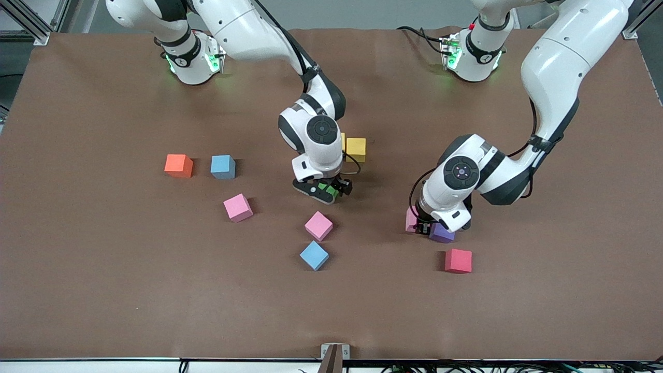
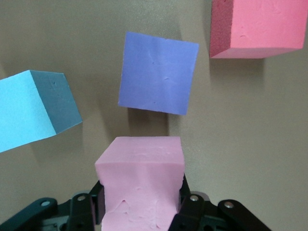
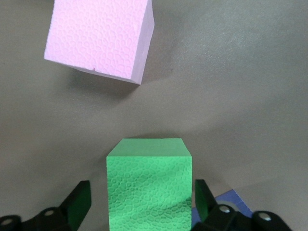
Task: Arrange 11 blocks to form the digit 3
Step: 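Reach the right gripper to the green cube and grasp it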
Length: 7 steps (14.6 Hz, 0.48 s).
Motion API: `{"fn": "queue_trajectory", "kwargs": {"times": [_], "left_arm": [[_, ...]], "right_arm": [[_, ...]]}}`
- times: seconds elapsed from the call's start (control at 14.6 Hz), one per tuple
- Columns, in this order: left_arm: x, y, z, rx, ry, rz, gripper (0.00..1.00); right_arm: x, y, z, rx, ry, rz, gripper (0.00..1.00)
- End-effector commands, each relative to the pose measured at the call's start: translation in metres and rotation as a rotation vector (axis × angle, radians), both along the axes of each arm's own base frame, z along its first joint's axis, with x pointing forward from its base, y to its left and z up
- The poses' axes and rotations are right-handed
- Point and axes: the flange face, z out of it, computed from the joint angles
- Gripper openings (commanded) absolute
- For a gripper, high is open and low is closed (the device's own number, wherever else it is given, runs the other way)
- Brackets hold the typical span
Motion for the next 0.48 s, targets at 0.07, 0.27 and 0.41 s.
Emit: {"fn": "queue_trajectory", "kwargs": {"times": [0.07,0.27,0.41], "left_arm": [[-0.0004,0.0008,0.0049,0.018,-0.008,0.001,0.32],[-0.0004,0.0008,0.0049,0.018,-0.008,0.001,0.32],[-0.0004,0.0008,0.0049,0.018,-0.008,0.001,0.32]], "right_arm": [[0.0036,-0.0006,-0.0039,-0.004,-0.003,-0.001,0.69],[0.0069,-0.0041,-0.0041,-0.019,-0.013,0.022,0.49],[0.0106,-0.0088,-0.0039,-0.038,-0.019,0.164,0.21]]}}
